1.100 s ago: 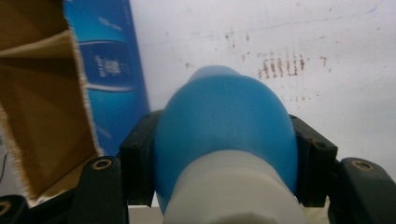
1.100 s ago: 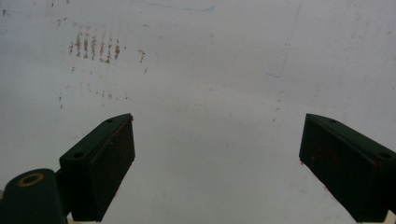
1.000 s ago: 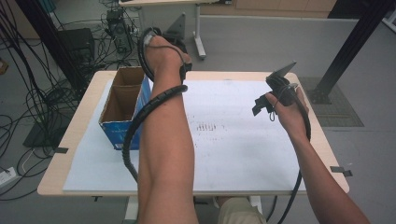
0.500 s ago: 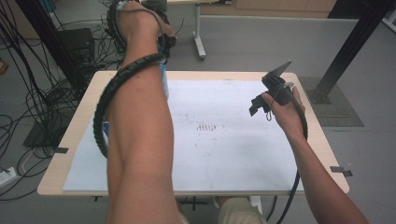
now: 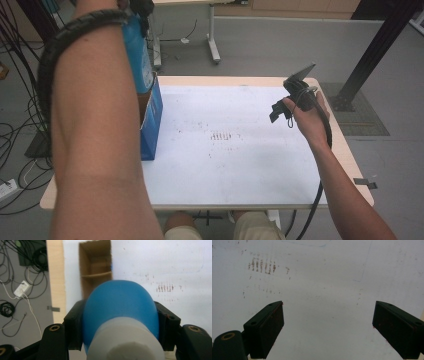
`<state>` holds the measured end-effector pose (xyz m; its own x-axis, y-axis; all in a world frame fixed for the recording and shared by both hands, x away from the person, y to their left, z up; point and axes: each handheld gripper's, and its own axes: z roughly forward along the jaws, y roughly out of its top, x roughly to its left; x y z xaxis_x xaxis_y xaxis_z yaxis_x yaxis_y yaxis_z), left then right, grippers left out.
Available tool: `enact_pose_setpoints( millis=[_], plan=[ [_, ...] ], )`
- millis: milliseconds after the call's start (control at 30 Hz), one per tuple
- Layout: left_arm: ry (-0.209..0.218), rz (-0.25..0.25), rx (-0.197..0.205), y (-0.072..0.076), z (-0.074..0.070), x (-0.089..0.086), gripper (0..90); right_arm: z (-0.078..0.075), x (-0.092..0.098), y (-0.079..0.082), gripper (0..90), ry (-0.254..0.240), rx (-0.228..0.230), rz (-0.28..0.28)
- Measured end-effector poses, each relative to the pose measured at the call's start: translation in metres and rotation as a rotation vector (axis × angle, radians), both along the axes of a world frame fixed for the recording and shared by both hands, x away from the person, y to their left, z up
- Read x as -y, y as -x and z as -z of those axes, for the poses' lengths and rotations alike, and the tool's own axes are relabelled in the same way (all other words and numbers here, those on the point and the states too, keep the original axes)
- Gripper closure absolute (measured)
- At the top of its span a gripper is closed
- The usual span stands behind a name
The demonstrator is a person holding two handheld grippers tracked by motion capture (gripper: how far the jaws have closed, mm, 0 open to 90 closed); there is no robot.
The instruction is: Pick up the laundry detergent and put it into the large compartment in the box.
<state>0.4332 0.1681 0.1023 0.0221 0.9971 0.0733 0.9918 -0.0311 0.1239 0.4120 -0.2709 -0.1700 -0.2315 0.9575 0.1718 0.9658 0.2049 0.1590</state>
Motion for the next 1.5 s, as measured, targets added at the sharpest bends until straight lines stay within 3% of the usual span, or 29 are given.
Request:
enact_pose_setpoints(
  millis=[167,367,933,1500],
  plan=[
    [-0.004,-0.022,0.024,0.005,-0.013,-0.014,37.9,-0.001,0.003,0.000,10.4,0.004,-0.003,0.008],
    [0.000,-0.035,0.022,0.006,-0.011,-0.027,37.9,0.000,0.002,0.000,10.4,0.008,-0.003,0.009],
    [0.020,-0.047,0.008,0.002,0.021,-0.048,37.9,0.000,0.001,0.001,10.4,0.007,-0.003,0.004],
    [0.034,-0.062,-0.023,-0.007,0.064,-0.063,37.8,0.001,0.002,0.002,10.4,0.011,-0.001,0.010]
  ],
)
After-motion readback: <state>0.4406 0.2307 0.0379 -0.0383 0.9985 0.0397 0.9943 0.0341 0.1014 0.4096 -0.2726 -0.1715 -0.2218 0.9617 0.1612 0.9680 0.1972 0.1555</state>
